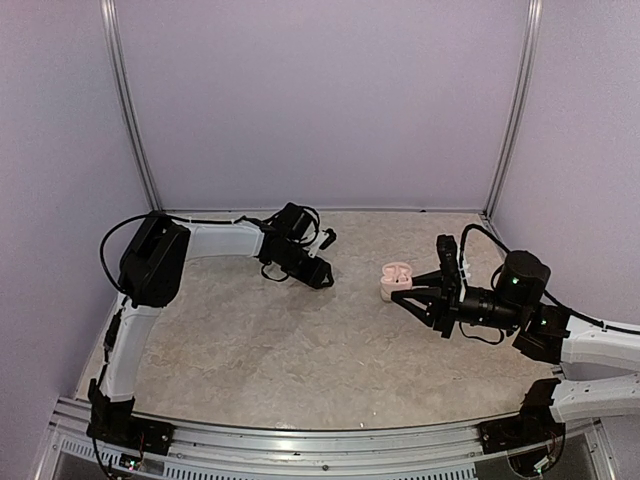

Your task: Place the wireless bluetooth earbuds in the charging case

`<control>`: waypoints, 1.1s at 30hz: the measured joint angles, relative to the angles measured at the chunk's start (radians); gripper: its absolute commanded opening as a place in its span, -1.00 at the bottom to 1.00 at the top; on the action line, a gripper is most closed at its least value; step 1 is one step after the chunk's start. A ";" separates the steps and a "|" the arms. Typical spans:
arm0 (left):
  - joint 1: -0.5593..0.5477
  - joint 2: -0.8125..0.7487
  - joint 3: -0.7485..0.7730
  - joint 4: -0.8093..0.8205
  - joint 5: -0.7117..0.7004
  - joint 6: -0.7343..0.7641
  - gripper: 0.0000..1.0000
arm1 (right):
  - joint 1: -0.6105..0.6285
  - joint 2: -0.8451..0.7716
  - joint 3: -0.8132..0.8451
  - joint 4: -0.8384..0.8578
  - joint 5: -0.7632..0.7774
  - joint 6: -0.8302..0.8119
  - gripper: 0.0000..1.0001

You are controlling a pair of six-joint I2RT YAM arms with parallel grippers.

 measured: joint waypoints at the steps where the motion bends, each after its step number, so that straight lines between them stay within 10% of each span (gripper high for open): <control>1: 0.000 0.000 0.000 0.000 0.001 -0.002 0.15 | 0.000 0.000 0.000 0.000 -0.002 0.000 -1.00; 17: -0.005 -0.122 -0.184 -0.010 0.056 -0.047 -0.01 | 0.000 -0.013 0.000 -0.001 -0.009 0.003 -1.00; 33: -0.024 -0.111 -0.014 -0.116 -0.141 -0.004 -0.16 | 0.000 -0.013 0.000 -0.004 -0.008 0.002 -1.00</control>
